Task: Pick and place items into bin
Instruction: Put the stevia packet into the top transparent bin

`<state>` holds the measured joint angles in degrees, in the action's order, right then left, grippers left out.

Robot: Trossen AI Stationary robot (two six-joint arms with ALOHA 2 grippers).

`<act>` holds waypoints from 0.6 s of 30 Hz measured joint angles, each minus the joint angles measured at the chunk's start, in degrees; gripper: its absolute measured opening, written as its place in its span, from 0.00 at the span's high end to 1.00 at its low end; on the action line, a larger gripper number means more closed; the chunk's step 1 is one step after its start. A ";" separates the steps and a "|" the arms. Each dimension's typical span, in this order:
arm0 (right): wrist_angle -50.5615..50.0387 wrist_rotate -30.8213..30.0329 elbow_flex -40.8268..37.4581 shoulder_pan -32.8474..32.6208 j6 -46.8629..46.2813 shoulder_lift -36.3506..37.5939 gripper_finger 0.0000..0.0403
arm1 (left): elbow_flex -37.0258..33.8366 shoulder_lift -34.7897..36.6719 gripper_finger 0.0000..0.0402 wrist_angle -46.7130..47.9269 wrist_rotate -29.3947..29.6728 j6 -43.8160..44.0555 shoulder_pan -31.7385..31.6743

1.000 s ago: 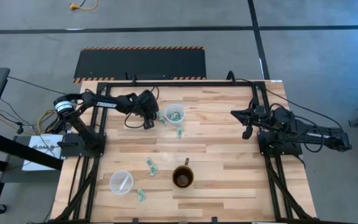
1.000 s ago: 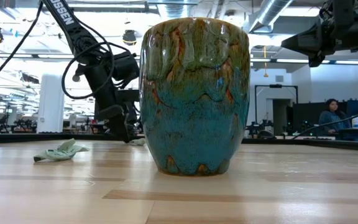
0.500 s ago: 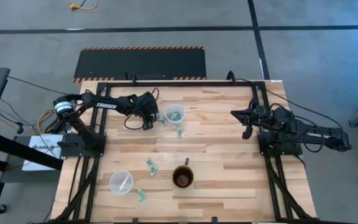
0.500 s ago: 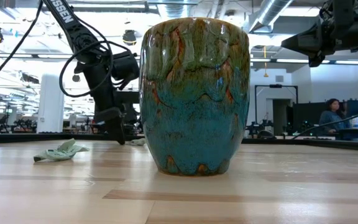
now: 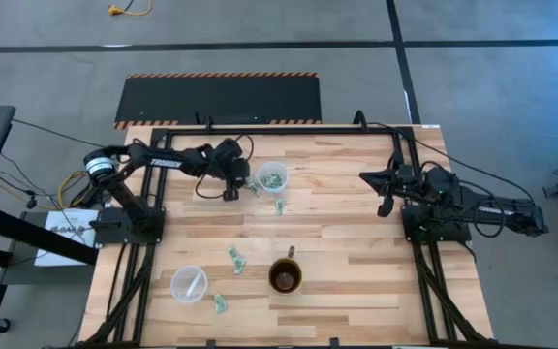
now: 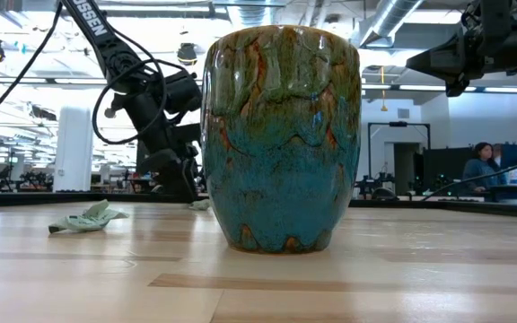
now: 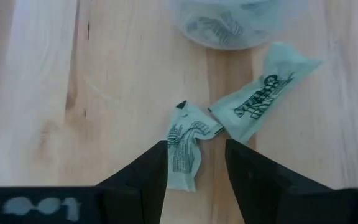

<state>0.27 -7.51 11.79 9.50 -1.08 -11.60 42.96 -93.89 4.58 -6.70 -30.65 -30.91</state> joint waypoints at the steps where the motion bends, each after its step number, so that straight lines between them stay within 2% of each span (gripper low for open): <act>1: -0.02 0.00 0.00 -0.02 0.00 -0.01 1.00 | 0.00 0.00 0.62 0.05 -0.58 0.57 -0.32; 18: -0.02 0.00 0.00 -0.01 0.00 0.00 1.00 | 0.00 0.00 0.62 1.09 -2.45 5.17 -2.95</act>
<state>0.25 -7.51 11.79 9.49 -1.08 -11.60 42.96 -93.89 5.67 -9.15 -25.48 -33.87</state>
